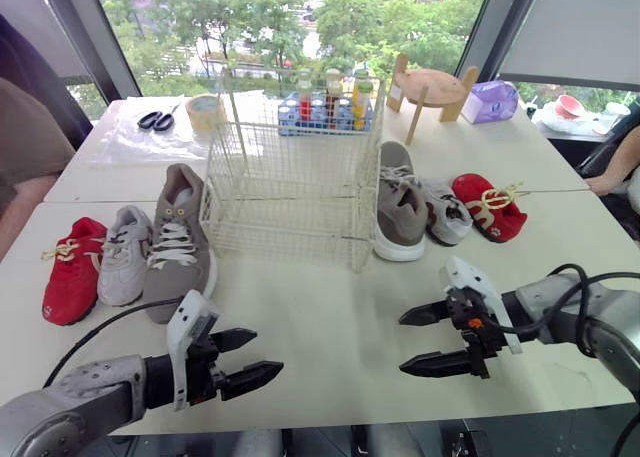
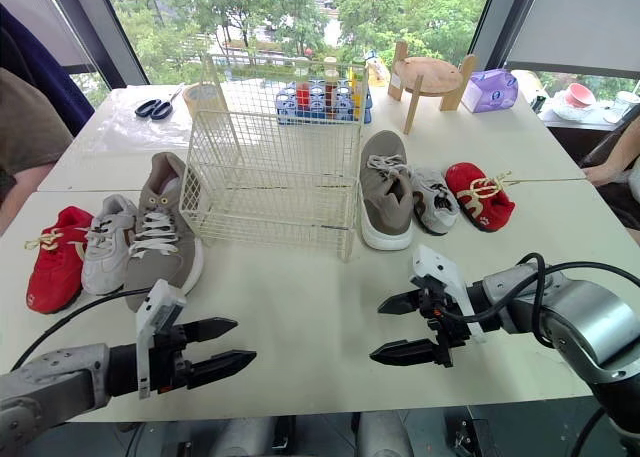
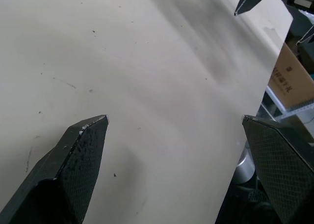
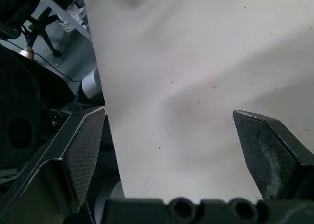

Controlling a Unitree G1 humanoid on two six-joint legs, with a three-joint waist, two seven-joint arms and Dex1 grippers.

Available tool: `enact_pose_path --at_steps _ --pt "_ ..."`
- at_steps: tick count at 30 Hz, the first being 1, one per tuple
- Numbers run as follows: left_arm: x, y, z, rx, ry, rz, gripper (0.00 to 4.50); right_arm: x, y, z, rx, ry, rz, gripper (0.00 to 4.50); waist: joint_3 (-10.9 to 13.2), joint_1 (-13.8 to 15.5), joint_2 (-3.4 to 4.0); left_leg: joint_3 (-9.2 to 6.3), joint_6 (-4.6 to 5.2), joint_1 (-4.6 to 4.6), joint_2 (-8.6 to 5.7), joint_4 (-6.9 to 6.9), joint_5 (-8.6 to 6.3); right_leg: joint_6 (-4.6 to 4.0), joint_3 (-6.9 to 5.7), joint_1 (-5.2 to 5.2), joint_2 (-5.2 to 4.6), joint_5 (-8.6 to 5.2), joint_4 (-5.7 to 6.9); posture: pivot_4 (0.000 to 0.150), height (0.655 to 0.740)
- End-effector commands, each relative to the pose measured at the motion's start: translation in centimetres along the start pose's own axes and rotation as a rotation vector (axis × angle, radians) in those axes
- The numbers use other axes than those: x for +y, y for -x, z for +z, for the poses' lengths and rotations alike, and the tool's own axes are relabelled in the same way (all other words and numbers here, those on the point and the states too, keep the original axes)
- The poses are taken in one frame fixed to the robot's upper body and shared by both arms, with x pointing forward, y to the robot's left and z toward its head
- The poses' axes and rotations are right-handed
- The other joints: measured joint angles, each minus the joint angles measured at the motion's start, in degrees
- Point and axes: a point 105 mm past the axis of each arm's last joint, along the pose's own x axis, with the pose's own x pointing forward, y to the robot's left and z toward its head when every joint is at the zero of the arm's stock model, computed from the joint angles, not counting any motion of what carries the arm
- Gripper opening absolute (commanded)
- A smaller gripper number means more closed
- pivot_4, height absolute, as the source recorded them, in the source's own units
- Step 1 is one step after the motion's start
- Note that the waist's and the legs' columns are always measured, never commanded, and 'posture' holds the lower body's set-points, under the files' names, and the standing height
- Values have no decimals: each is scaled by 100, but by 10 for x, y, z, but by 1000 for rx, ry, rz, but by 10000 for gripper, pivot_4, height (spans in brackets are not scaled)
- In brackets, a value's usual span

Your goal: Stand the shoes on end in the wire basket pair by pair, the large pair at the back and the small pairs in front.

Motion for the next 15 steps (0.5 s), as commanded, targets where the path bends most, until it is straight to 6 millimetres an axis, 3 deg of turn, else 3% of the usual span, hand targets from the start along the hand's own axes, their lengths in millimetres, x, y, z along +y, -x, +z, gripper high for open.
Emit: enact_pose_path --at_steps 1,15 --pt "-3 -2 6 -27 -44 0 44703 1 1 4 -12 29 4 44722 0 0 0 0 0 0 0 0 0 0 0 0 0 0 0 1500 7400" --pt "-8 -5 -2 20 -38 -33 44703 -7 1 4 -17 61 -32 44722 0 -3 0 0 0 0 -1 0 0 0 0 0 0 0 0 1500 7400"
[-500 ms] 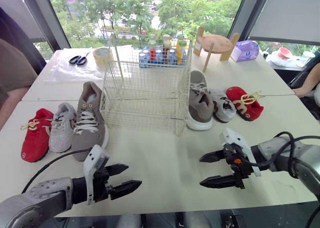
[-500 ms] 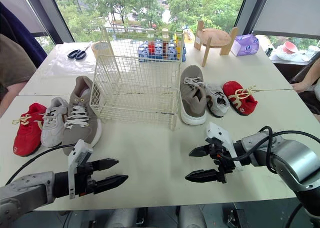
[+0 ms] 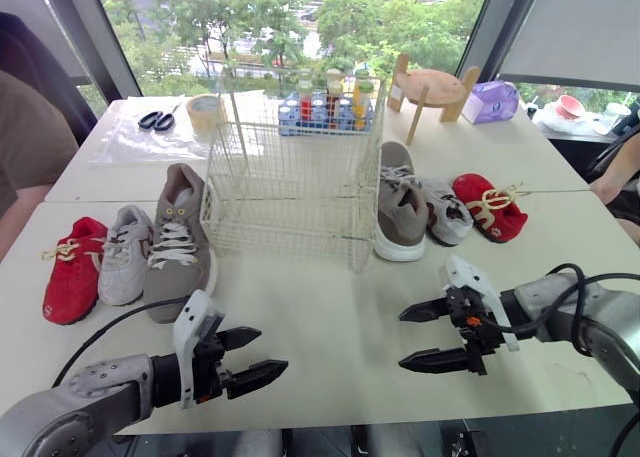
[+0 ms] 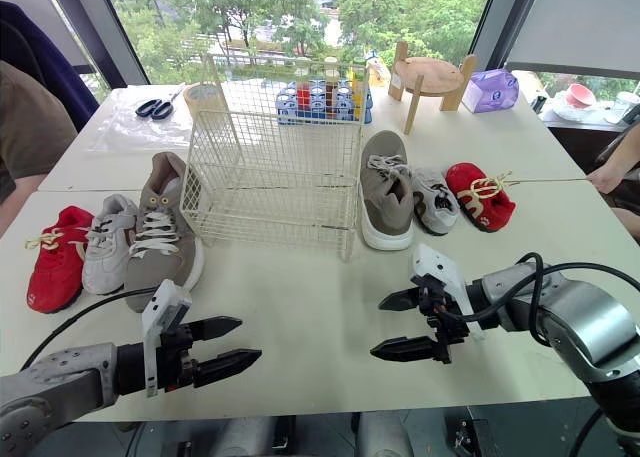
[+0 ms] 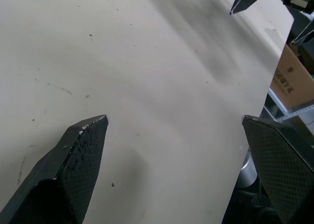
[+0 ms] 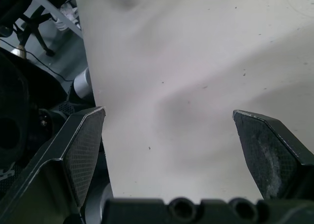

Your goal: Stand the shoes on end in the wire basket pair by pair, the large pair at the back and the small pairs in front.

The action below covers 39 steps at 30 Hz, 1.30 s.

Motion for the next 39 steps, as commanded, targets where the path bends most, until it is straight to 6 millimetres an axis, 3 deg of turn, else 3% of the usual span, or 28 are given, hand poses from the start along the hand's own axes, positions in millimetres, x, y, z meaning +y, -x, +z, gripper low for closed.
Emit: enact_pose_path --at_steps 1,6,7,10,14,17,20,24,29,32,39 --pt "-9 -2 -1 13 -24 -45 44703 -1 0 5 -16 41 -8 44722 0 -1 0 0 0 0 0 0 0 0 0 0 0 0 0 1500 7400" --pt "-3 -4 2 1 -33 -9 44703 -11 4 7 -2 36 -63 44722 0 0 0 0 0 0 0 0 0 0 0 1 0 0 0 1500 7400" --pt "-2 -3 3 -3 -35 -10 44703 -16 7 16 -15 44 -97 44722 0 -3 0 0 0 0 0 0 0 0 0 0 0 0 0 1500 7400" --pt "0 4 14 -20 -51 -7 44703 -17 18 60 -99 124 -120 44722 1 -36 2 2 0 1 0 1 0 -2 1 -3 1 2 4 1500 7400" --pt "-3 25 50 -58 -130 -39 44703 -4 33 127 -160 330 -101 44722 7 -36 10 -1 -1 -6 10 0 0 -2 0 -17 12 2 12 1500 7400" --pt "-7 36 73 -35 -224 -50 44703 0 33 153 -122 449 -83 44722 7 -8 8 -5 -1 -8 13 -2 0 -5 -6 -17 15 0 9 1500 7400" --pt "-16 43 105 -51 -381 -32 44703 6 18 177 -95 509 -4 44722 6 -32 7 2 -1 -8 7 -5 0 -5 -4 -12 5 -1 -5 1500 7400" --pt "-31 37 121 -88 -464 -54 44703 -1 -17 189 -27 456 0 44722 6 -122 8 2 -1 -8 -2 -6 1 -1 1 -15 1 2 6 1500 7400" --pt "-34 31 116 -91 -450 -43 44703 -31 -41 166 171 511 -69 44722 7 -148 9 -3 -2 -11 -6 -10 1 3 0 -20 -1 5 17 1500 7400" --pt "-30 32 108 -77 -431 -12 45000 -46 -42 154 285 575 -84 35970 9 -161 12 0 -3 -10 -15 -10 1 0 1 -21 -1 3 16 1500 7400" --pt "-19 37 97 -26 -425 50 45000 -53 -44 150 338 602 -77 682 8 -165 10 -1 -8 -5 -14 -11 4 -2 0 -20 6 2 20 1500 7400"
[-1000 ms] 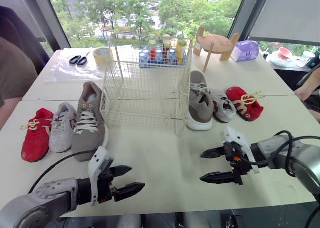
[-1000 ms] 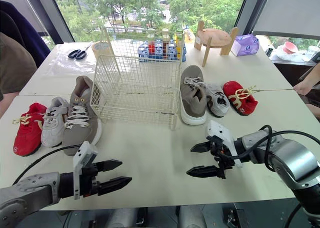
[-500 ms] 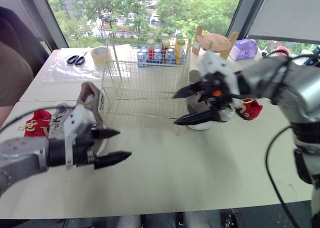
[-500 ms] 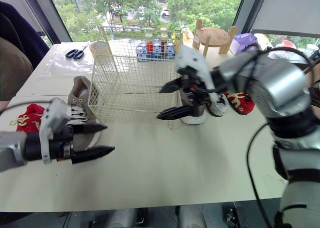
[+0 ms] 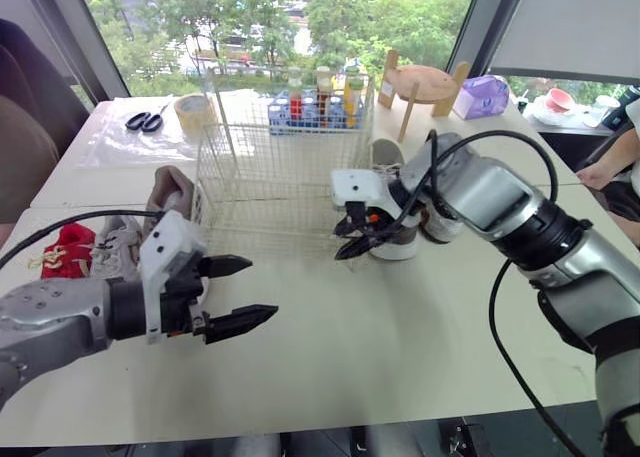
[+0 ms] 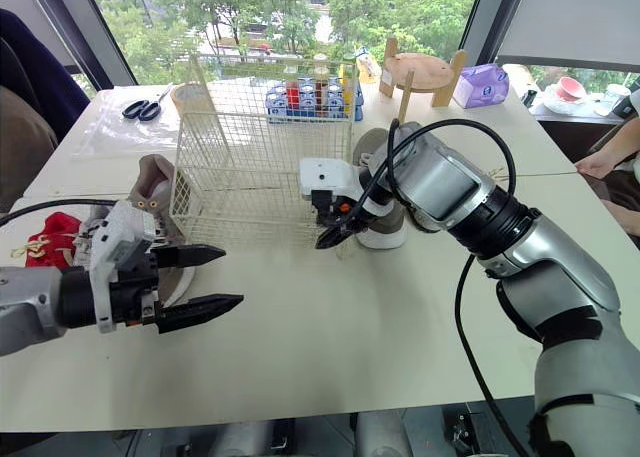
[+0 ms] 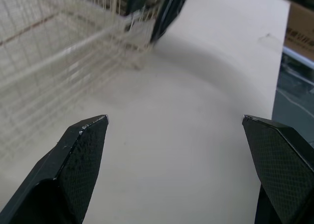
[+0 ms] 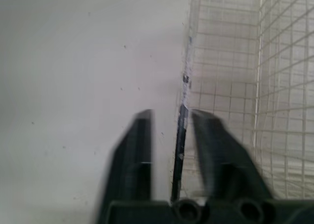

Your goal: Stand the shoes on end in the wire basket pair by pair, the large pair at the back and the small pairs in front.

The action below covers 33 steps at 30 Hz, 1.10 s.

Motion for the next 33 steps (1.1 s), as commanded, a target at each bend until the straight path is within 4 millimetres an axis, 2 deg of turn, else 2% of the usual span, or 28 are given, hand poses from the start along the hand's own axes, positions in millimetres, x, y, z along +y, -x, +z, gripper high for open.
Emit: enact_pose_path --at_steps 1,5,8,10,12,20,23,26,28,30,31,32,33 --pt "0 5 7 -13 -55 19 45000 -1 3 6 2 26 -3 682 0 0 0 -1 -1 2 1 0 1 0 0 2 0 0 1 1500 7400" --pt "0 2 7 -14 -60 15 45000 0 5 8 -8 10 -16 682 0 -6 1 0 -3 2 1 -4 1 0 0 0 1 0 1 1500 7400" --pt "1 0 9 -22 -62 7 45000 -24 7 14 -48 -19 -154 682 0 -22 0 0 -3 2 1 -4 1 0 0 -1 1 1 2 1500 7400" --pt "2 -2 10 -22 -64 2 45000 -34 6 16 -51 63 -197 682 0 -27 0 0 -10 3 1 -4 5 -2 0 -1 3 2 2 1500 7400" --pt "3 -4 10 -19 -67 -3 45000 -36 3 14 -53 136 -188 682 0 -19 0 0 -13 6 0 -4 7 -3 0 1 3 2 5 1500 7400" --pt "3 -5 7 -12 -64 -11 45000 -34 1 3 -51 163 -138 682 0 -8 0 -1 -14 3 -1 -4 8 0 0 1 2 4 5 1500 7400" --pt "4 -5 7 -11 -64 -11 45000 -31 3 3 -56 153 -123 9764 0 11 0 -2 -14 3 -1 -4 8 0 0 2 2 3 5 1500 7400" --pt "6 -5 7 -12 -65 -9 45000 -29 7 6 -79 124 -134 25814 0 13 0 -3 -14 3 -1 -3 8 0 0 2 1 3 5 1500 7400" --pt "6 -4 8 -21 -58 -7 45000 -31 23 14 -136 83 -180 35600 1 13 2 -3 -14 3 -1 -3 8 0 0 1 1 3 6 1500 7400" --pt "6 -2 8 -42 -30 -9 45000 -34 52 27 -252 -1 -246 35600 2 22 3 -4 -14 1 -1 -3 8 0 0 0 1 3 6 1500 7400" --pt "6 -1 7 -50 -20 -10 45000 -33 61 31 -289 -27 -262 35600 2 23 3 -4 -14 1 0 -3 8 0 0 0 1 3 6 1500 7400" --pt "6 0 7 -60 -7 -11 45000 -32 68 33 -317 -52 -273 35600 2 23 3 -5 -14 0 1 -4 8 0 0 0 0 3 6 1500 7400" --pt "6 0 9 -95 25 -21 45000 -30 85 35 -413 -107 -312 35600 1 20 2 -6 -14 0 2 -4 8 0 0 0 -1 3 6 1500 7400"
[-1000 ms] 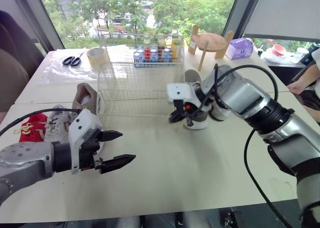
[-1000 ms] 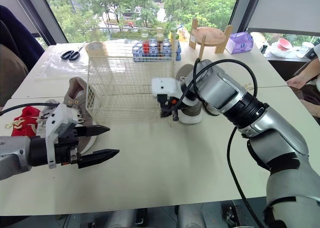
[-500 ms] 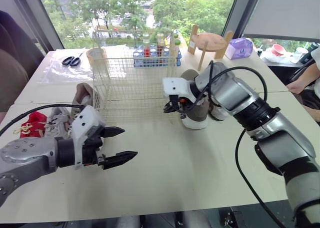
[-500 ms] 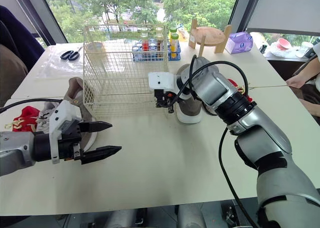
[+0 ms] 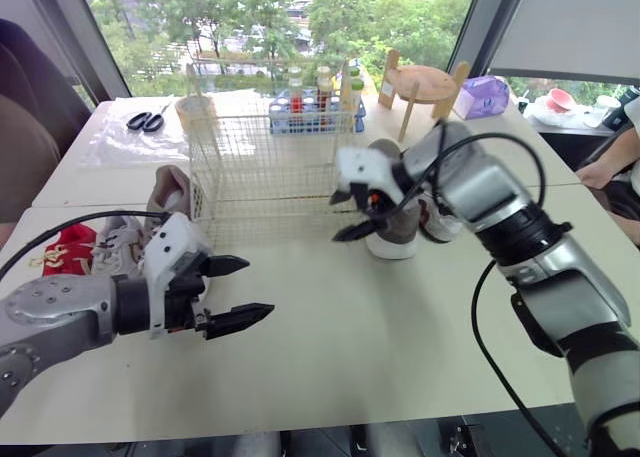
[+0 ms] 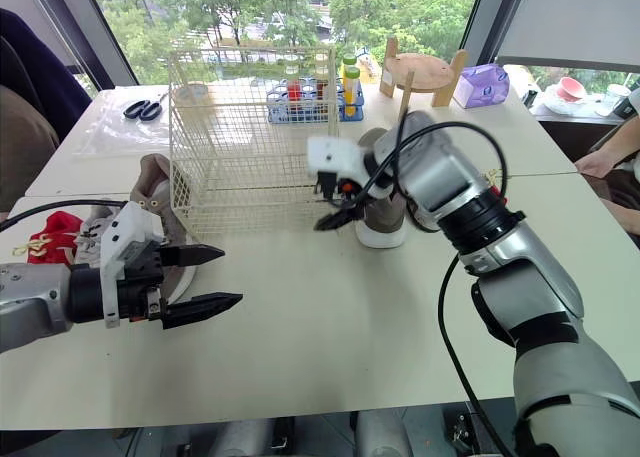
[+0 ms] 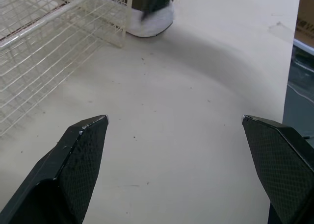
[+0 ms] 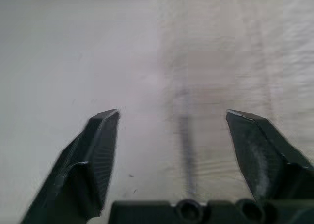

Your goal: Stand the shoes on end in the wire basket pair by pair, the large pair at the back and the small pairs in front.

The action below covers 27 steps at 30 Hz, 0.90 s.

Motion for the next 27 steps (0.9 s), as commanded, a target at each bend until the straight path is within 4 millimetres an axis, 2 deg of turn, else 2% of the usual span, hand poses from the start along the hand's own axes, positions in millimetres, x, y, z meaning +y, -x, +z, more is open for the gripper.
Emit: enact_pose_path --at_steps 1,2,3,6,8,12,15,18,22,27 --pt "-1 6 11 -103 39 -13 45000 -5 51 33 -243 -102 -131 35600 0 4 1 0 0 0 1 0 0 0 0 0 0 0 -1 1500 7400" --pt "-2 6 13 -129 63 -24 45000 -3 61 34 -307 -148 -144 35600 0 7 0 -1 0 0 4 -2 0 -1 -1 0 -3 -1 -1 1500 7400" --pt "-4 4 17 -170 100 -53 45000 0 73 31 -420 -118 -190 35600 -5 14 -8 -4 0 0 7 -2 0 -1 -1 1 -4 -1 0 1500 7400" --pt "-10 -1 19 -206 164 -116 45000 -24 100 10 -635 -289 -539 44385 -14 15 -23 -17 2 10 9 -1 -2 -1 -13 28 -6 -1 -9 1500 7400" --pt "-11 -8 17 -192 178 -132 45000 -19 101 -8 -657 -317 -685 44787 -13 12 -18 -9 1 11 6 3 0 -1 -3 25 -8 0 -6 1500 7400" --pt "-7 -25 13 -168 179 -128 45000 7 78 -49 -610 -449 -810 44787 -13 9 -13 -8 1 8 -5 -1 0 2 -3 17 -4 1 3 1500 7400" --pt "-16 -29 10 -131 178 -192 45000 23 65 -76 -547 -506 -906 44787 -12 -13 -11 -9 1 9 -7 -1 0 18 -3 15 1 10 8 1500 7400" --pt "-15 -29 7 -110 183 -203 45000 33 54 -84 -541 -551 -943 44787 -10 -37 -7 -2 2 11 -7 -2 0 2 1 12 3 0 9 1500 7400" --pt "-8 -35 6 -110 170 -188 45000 39 30 -98 -513 -601 -960 44787 -12 -18 -6 -6 1 17 -5 -1 1 0 1 16 10 -2 10 1500 7400" --pt "-9 -38 2 -91 156 -191 45000 31 2 -121 -485 -689 -954 44787 -13 -14 -8 -4 2 16 -6 0 1 0 2 25 6 -3 -4 1500 7400"
